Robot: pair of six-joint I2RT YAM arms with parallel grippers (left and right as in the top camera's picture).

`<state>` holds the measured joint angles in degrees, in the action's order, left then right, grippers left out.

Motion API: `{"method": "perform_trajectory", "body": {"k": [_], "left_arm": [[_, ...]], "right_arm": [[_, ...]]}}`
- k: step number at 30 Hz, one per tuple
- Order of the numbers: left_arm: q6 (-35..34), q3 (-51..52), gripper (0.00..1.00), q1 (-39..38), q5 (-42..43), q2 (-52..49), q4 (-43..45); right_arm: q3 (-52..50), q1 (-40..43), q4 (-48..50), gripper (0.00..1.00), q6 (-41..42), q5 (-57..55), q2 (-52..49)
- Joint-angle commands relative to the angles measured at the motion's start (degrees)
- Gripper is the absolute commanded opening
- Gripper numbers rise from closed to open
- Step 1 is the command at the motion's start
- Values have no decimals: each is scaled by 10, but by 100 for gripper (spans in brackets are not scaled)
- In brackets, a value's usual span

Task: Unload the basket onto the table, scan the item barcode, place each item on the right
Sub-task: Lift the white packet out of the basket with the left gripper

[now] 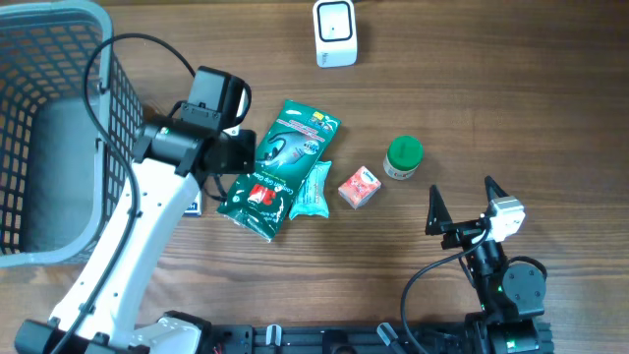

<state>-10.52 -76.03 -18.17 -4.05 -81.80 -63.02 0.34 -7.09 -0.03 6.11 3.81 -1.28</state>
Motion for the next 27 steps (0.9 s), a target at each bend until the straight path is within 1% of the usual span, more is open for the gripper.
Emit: {"method": "perform_trajectory", "body": {"k": [1, 2, 3, 4, 5, 6, 8, 9, 11, 14, 17, 21, 23, 26, 27], "left_arm": [[-53, -1, 4, 1, 40, -21, 1], [-54, -1, 30, 1, 19, -26, 1], [-54, 1, 96, 1, -17, -30, 1], [-55, 4, 100, 1, -48, -33, 1], [-81, 11, 100, 1, -85, -36, 2], [-122, 26, 100, 7, -121, -37, 3], [-174, 51, 100, 28, -142, -37, 6], [-189, 69, 100, 47, -143, -37, 13], [-189, 99, 100, 73, -143, -38, 29], [-153, 157, 100, 124, -139, -38, 72], [-132, 175, 100, 164, -141, -45, 105], [-62, 201, 100, 243, -134, -86, 215], [-59, 201, 100, 269, -129, -118, 253], [10, 201, 100, 290, -20, -159, 280], [23, 201, 100, 292, -9, -173, 284]], "right_arm": [[0, -2, 1, 100, -5, 0, 3], [0, -2, 1, 100, -5, 0, 3], [0, -2, 1, 100, -5, 0, 3], [0, -2, 1, 100, -6, 0, 3], [0, -2, 1, 100, -5, 0, 3], [0, -2, 1, 100, -6, 0, 3], [0, -2, 1, 99, -5, 0, 3], [0, -2, 1, 100, -5, 0, 3], [0, -2, 1, 100, -5, 0, 3], [0, -2, 1, 100, -6, 0, 3], [0, -2, 1, 100, -5, 0, 3], [0, -2, 1, 100, -5, 0, 3], [0, -2, 1, 100, -5, 0, 3], [0, -2, 1, 100, -5, 0, 3], [0, -2, 1, 100, -5, 0, 3]]}}
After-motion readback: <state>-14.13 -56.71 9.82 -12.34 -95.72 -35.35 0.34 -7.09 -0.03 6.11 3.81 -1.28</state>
